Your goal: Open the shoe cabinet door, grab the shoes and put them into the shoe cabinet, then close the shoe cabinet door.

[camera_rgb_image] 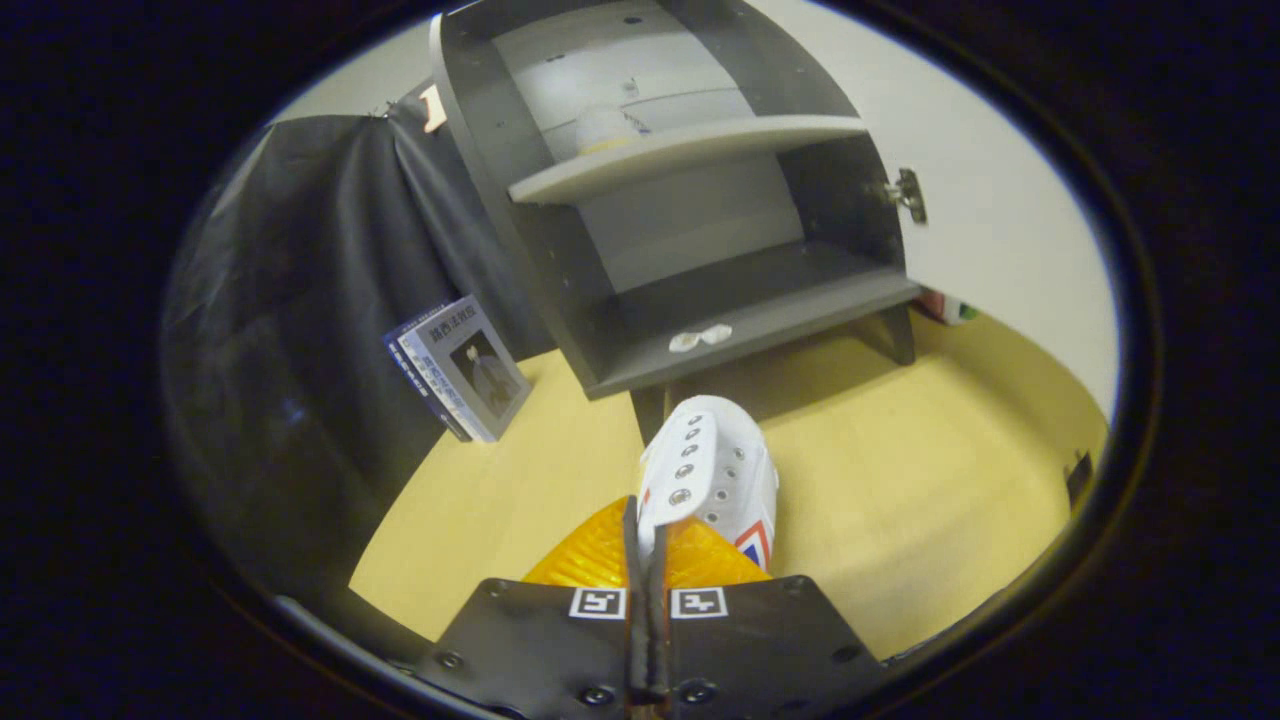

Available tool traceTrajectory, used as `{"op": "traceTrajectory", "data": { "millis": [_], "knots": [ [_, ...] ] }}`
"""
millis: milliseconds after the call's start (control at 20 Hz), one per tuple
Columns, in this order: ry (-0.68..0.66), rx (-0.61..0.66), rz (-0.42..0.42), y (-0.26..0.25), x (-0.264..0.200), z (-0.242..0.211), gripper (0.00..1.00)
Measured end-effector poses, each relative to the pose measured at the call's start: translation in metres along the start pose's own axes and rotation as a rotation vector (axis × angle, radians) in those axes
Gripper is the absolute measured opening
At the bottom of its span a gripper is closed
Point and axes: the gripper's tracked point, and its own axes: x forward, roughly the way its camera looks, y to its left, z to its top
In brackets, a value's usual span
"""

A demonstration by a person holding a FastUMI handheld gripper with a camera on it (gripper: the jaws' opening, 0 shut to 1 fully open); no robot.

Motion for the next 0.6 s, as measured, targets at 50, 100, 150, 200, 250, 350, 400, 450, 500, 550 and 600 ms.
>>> {"op": "traceTrajectory", "data": {
  "millis": [50, 100, 150, 200, 250, 350, 400, 450, 500, 550, 600],
  "knots": [
    [-0.023, -0.013, -0.005, -0.001, -0.008, 0.018, 0.02],
    [-0.049, -0.025, -0.012, -0.003, -0.015, 0.037, 0.02],
    [-0.074, -0.04, -0.019, -0.004, -0.023, 0.056, 0.02],
    [-0.097, -0.057, -0.029, -0.006, -0.03, 0.076, 0.02],
    [-0.118, -0.073, -0.039, -0.007, -0.037, 0.095, 0.02],
    [-0.16, -0.101, -0.058, -0.01, -0.047, 0.133, 0.02],
    [-0.176, -0.11, -0.067, -0.01, -0.051, 0.151, 0.02],
    [-0.194, -0.112, -0.072, -0.009, -0.054, 0.17, 0.02],
    [-0.21, -0.115, -0.077, -0.008, -0.055, 0.19, 0.02],
    [-0.226, -0.121, -0.082, -0.006, -0.055, 0.208, 0.02],
    [-0.245, -0.131, -0.085, -0.005, -0.053, 0.226, 0.02]
  ]
}}
